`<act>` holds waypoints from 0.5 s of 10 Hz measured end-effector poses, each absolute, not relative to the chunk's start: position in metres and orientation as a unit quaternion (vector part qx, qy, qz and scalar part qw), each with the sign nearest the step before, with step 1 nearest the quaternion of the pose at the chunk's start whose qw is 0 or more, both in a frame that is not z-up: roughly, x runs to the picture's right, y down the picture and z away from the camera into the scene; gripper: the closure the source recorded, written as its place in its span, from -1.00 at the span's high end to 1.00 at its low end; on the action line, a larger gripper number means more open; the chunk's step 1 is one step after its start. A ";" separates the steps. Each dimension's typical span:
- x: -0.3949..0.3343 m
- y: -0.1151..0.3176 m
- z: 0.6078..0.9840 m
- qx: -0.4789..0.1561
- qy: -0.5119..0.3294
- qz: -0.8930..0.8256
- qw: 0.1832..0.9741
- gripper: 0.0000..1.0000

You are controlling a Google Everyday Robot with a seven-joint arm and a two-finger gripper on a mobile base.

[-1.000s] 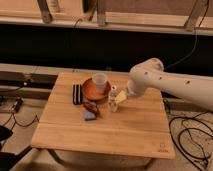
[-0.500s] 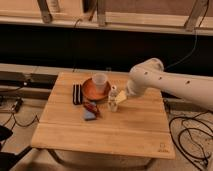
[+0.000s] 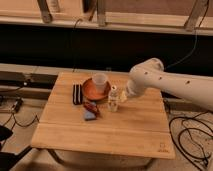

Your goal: Knock the bottle over

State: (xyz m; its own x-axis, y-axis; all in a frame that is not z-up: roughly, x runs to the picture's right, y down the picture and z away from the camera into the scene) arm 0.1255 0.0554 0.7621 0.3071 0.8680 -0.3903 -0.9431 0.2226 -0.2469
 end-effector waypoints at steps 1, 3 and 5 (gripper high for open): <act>0.126 0.055 0.762 -0.222 0.085 0.583 0.777 -0.62; 0.125 0.056 0.762 -0.222 0.085 0.582 0.778 -0.94; 0.116 0.068 0.761 -0.232 0.090 0.553 0.795 -1.00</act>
State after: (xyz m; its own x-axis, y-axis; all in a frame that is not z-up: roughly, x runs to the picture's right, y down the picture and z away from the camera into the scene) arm 0.1163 0.0683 0.7608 0.3732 0.8377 -0.3988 -0.9207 0.2816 -0.2701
